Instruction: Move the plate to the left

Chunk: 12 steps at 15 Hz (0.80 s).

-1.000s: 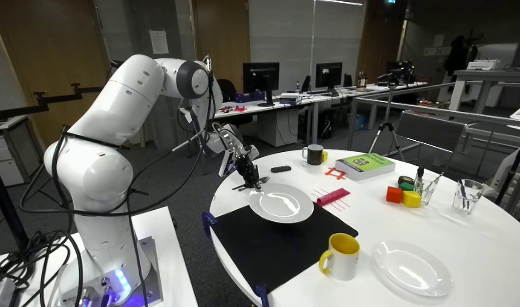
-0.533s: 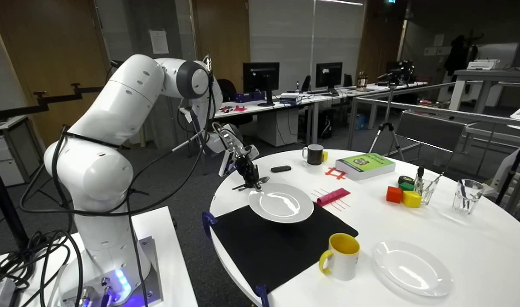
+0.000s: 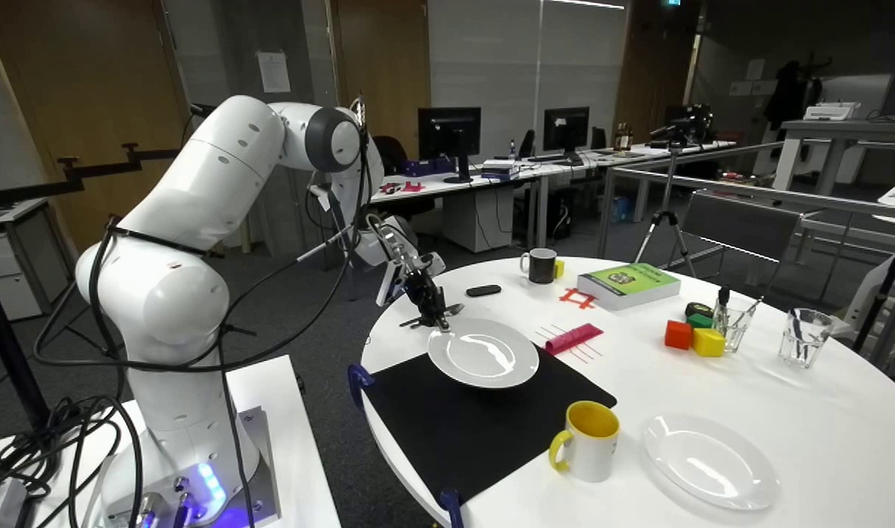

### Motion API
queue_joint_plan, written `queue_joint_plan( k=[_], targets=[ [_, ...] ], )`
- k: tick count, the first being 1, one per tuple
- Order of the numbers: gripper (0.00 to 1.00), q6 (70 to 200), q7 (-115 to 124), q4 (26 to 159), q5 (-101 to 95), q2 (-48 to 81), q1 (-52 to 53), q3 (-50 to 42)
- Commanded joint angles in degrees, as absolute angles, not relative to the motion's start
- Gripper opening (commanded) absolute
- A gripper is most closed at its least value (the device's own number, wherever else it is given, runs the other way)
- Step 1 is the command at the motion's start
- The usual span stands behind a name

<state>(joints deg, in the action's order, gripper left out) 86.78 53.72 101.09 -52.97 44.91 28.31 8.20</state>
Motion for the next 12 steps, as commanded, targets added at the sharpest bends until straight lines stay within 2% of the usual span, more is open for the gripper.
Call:
queue_joint_plan(
  k=[1, 12],
  targets=[
    [0.01, 82.72, 53.62, 99.98, -54.87, 43.11, 28.66, 7.59],
    [0.01, 85.84, 45.96, 95.11, -74.56, 42.82, 27.95, 7.46]
  ],
)
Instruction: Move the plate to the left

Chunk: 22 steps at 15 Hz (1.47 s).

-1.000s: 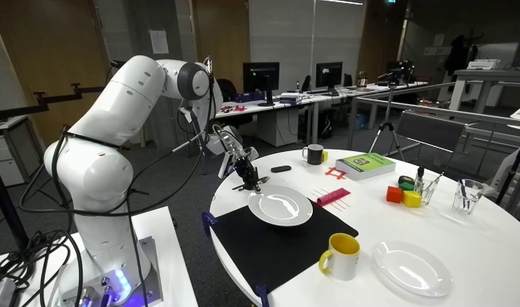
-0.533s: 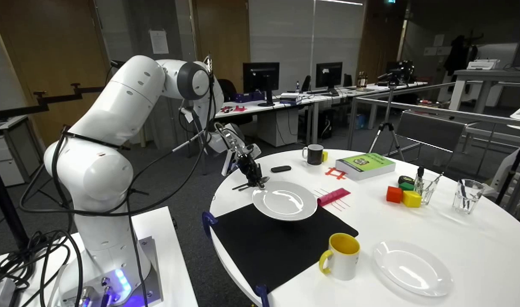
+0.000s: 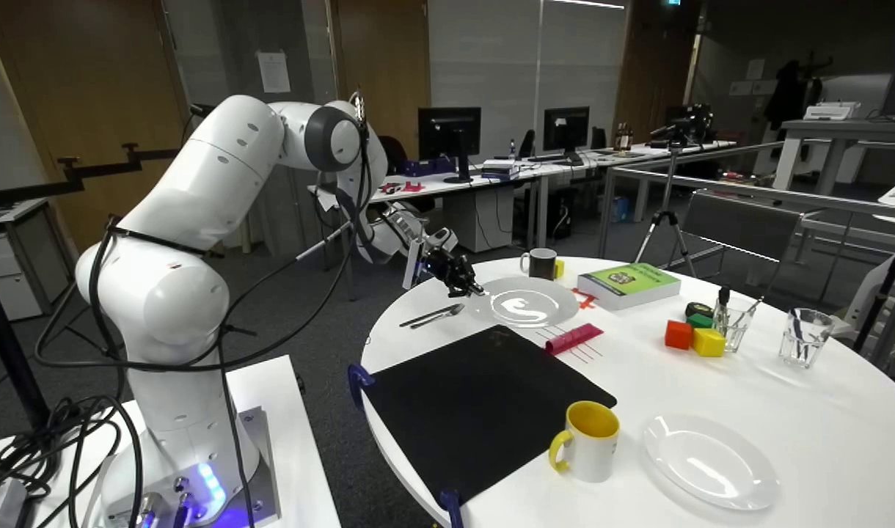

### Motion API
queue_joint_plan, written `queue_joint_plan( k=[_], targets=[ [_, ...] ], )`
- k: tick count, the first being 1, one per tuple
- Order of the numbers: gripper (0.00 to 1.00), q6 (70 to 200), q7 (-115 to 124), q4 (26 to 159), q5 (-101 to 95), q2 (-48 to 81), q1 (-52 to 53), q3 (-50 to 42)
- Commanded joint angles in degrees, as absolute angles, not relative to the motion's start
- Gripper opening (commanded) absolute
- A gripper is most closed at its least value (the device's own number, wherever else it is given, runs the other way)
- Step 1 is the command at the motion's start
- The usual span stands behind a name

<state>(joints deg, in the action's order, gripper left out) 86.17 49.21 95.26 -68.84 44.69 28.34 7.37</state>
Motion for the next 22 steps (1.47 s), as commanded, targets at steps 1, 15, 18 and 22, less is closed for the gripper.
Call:
queue_joint_plan(
  k=[1, 15, 18, 22],
  targets=[
    [0.01, 87.08, 45.14, 95.05, -76.53, 42.79, 27.58, 7.67],
    [0.01, 110.36, 35.38, 97.22, -94.82, 42.68, 22.78, 8.87],
    [0.01, 113.21, 35.47, 97.6, -97.9, 43.0, 22.44, 8.96],
    [0.01, 115.86, 36.41, 97.55, -101.47, 43.88, 21.98, 9.1]
  ],
)
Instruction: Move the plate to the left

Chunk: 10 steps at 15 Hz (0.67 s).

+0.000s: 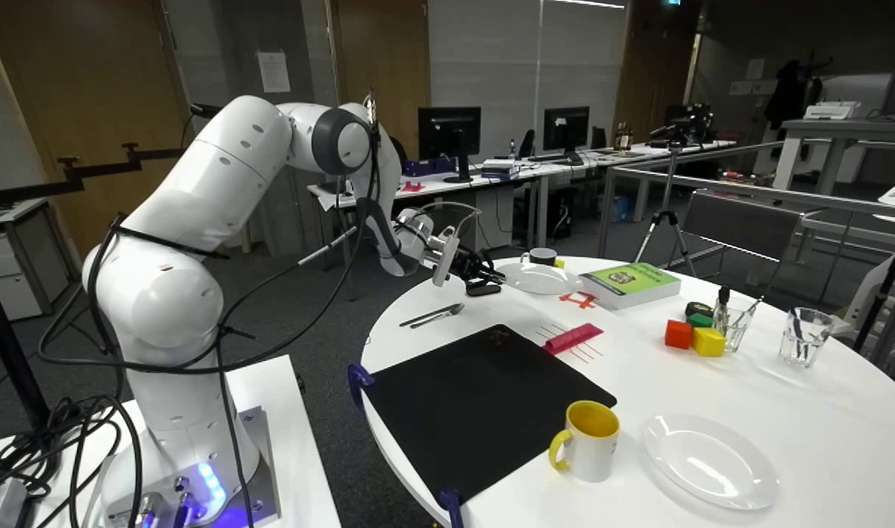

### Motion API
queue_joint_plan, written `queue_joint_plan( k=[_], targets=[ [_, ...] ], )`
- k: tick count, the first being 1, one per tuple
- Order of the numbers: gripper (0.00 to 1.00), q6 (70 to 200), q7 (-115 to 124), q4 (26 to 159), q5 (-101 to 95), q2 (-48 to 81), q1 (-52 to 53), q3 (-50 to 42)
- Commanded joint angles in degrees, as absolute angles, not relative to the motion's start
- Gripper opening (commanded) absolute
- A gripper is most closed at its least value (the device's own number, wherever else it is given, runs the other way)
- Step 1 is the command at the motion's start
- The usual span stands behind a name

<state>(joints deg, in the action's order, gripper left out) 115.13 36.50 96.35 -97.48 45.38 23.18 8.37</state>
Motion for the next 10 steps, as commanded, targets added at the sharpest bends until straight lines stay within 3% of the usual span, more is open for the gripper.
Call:
queue_joint_plan(
  k=[1, 10],
  targets=[
    [0.01, 116.29, 36.74, 97.51, -102.16, 44.24, 21.8, 9.14],
    [0.01, 116.76, 39.4, 97.81, -105.37, 45.81, 20.86, 9.75]
  ],
)
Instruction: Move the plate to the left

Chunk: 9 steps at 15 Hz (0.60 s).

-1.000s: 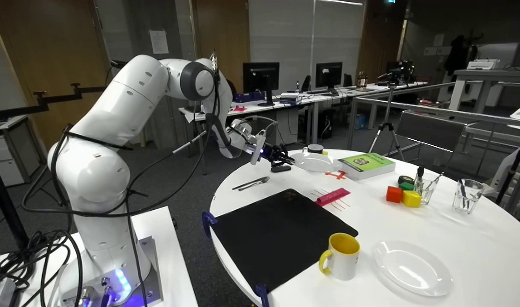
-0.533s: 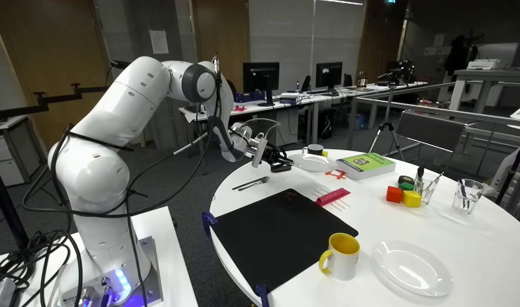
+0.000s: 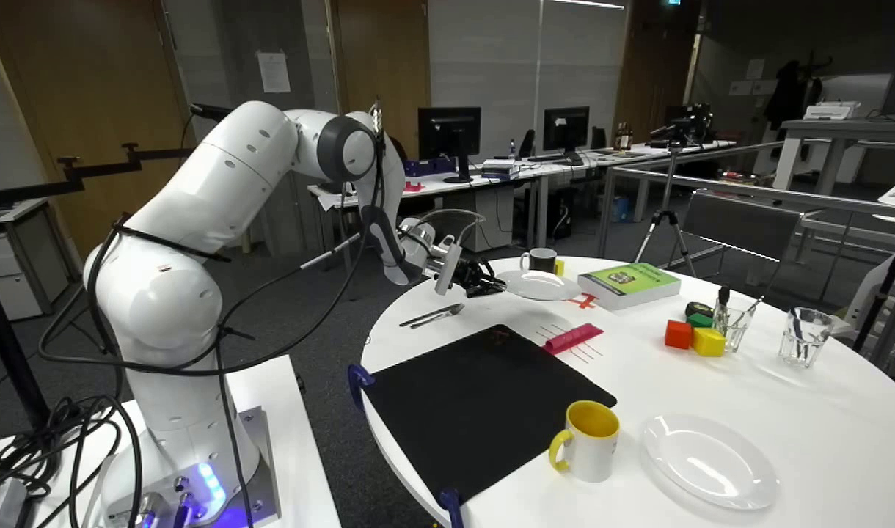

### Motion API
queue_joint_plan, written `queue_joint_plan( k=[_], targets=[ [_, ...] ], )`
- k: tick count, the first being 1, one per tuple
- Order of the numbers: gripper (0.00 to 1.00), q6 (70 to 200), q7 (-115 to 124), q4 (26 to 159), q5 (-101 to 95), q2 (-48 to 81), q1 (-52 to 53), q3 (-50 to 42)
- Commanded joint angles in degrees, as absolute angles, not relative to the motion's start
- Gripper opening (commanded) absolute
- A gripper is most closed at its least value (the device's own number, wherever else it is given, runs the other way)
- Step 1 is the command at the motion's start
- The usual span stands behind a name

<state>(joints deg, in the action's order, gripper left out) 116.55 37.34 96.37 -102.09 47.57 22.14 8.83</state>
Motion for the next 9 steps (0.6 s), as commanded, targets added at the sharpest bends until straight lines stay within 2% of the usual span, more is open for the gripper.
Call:
queue_joint_plan(
  k=[1, 9],
  targets=[
    [0.01, 116.9, 39.82, 97.87, -105.62, 45.92, 20.79, 9.83],
    [0.01, 117.75, 45.75, 98.5, -108.81, 47.37, 20.3, 10.38]
  ],
)
